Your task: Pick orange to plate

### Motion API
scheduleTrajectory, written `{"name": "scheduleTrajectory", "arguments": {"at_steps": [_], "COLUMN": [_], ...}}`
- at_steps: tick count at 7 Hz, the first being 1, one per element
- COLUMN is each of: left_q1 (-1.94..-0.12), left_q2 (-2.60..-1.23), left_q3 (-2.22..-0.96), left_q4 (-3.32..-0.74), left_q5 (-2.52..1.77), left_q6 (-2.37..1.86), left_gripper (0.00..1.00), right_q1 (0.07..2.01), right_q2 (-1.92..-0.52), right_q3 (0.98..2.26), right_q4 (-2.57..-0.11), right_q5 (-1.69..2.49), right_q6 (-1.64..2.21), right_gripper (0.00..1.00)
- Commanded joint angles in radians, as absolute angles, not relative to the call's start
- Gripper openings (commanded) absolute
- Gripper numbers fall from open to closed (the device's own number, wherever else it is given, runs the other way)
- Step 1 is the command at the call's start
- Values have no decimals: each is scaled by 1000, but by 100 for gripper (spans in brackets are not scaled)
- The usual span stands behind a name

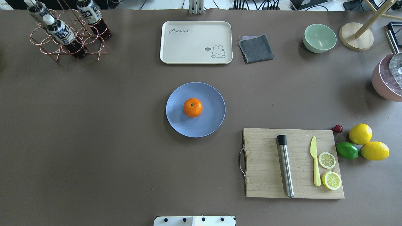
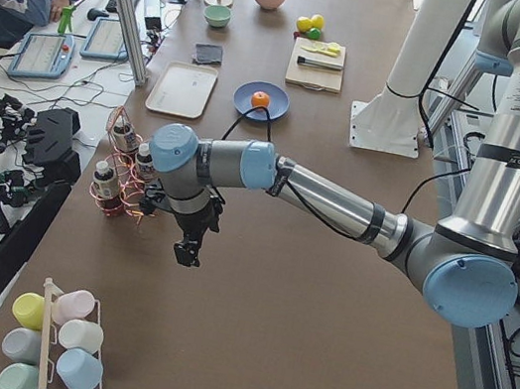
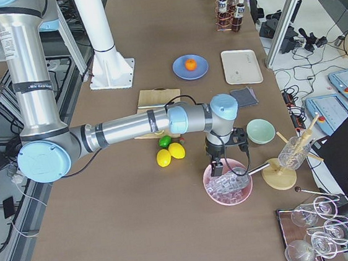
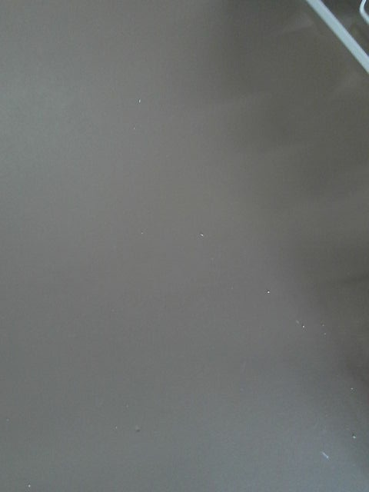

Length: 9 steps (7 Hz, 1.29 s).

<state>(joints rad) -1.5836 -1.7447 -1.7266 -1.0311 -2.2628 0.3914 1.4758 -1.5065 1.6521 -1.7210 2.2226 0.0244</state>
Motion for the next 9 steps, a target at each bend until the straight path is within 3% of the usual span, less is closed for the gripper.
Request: {"name": "scheduleTrajectory", "arguments": {"at_steps": [1,3,9], "left_q1": [-1591,-1591,-1586], "left_q2": [-1727,-1622,-1627], "left_q3": [-1712,-1690,-1690], "left_q4": [-1028,-1240,-1247], "left_q5": [-2249,-2272,-2286], "left_q6": [405,402,400], "left_gripper": [98,98,98], "right_q1": [1552,1591,1597], "right_q2": [-1554,-1580,-1582], "right_q3": [1628,1632,1629], "right_q4": [-1709,-1709,-1709], "right_q5": [2223,2229,2287], "right_q6": [14,14,14], "right_gripper": [100,100,100]}}
